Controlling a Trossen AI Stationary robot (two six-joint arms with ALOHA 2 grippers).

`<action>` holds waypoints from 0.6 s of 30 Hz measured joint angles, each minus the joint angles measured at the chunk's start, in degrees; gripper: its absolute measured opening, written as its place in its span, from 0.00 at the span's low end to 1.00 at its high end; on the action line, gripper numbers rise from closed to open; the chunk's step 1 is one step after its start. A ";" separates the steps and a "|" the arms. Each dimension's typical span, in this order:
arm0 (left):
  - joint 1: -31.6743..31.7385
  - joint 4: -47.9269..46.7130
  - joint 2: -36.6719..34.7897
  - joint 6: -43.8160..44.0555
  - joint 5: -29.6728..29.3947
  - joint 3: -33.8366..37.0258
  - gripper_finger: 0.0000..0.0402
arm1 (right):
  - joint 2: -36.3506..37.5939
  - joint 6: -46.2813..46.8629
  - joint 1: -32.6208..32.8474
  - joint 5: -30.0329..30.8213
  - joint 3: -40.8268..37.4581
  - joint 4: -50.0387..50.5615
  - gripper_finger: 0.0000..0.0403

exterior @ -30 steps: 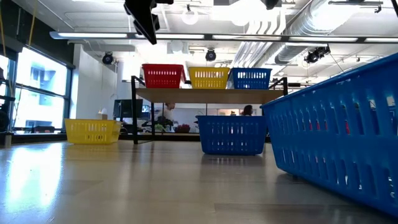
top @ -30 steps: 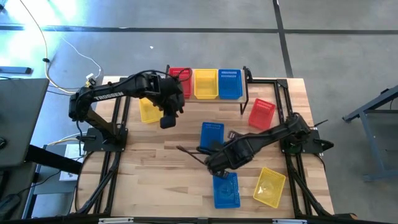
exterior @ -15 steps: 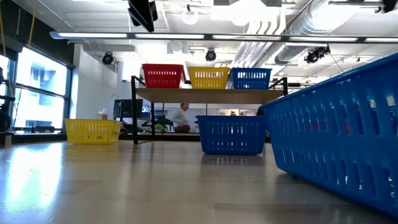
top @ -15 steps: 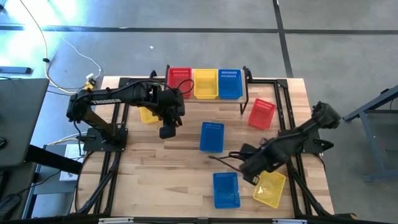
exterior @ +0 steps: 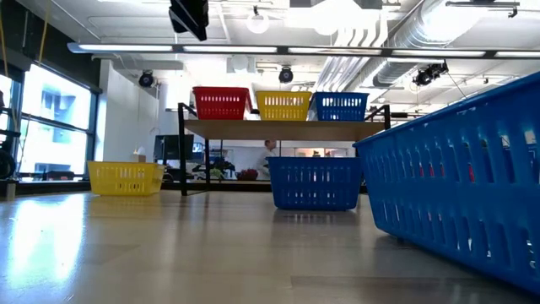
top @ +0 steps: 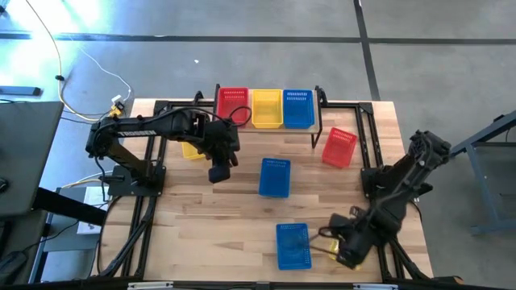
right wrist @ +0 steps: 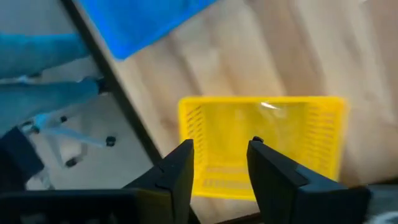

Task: Stack baskets on shelf by color
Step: Stack the bottom yellow bin on top of the yellow bin on the shelf

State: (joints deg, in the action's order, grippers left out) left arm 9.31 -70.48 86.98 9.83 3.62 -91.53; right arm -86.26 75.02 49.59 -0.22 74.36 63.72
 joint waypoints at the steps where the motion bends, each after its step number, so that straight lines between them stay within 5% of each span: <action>1: 0.01 0.01 0.00 0.41 -0.02 0.00 0.33 | 0.00 0.01 1.07 0.00 -1.05 -2.11 0.34; 18: 0.03 0.02 0.00 0.68 -3.02 0.00 0.33 | -0.83 6.19 9.00 1.00 -15.66 -25.66 0.35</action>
State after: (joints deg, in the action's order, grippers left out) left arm 9.34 -70.46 86.98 10.51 0.60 -91.53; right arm -87.09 81.21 58.59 0.78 58.70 38.07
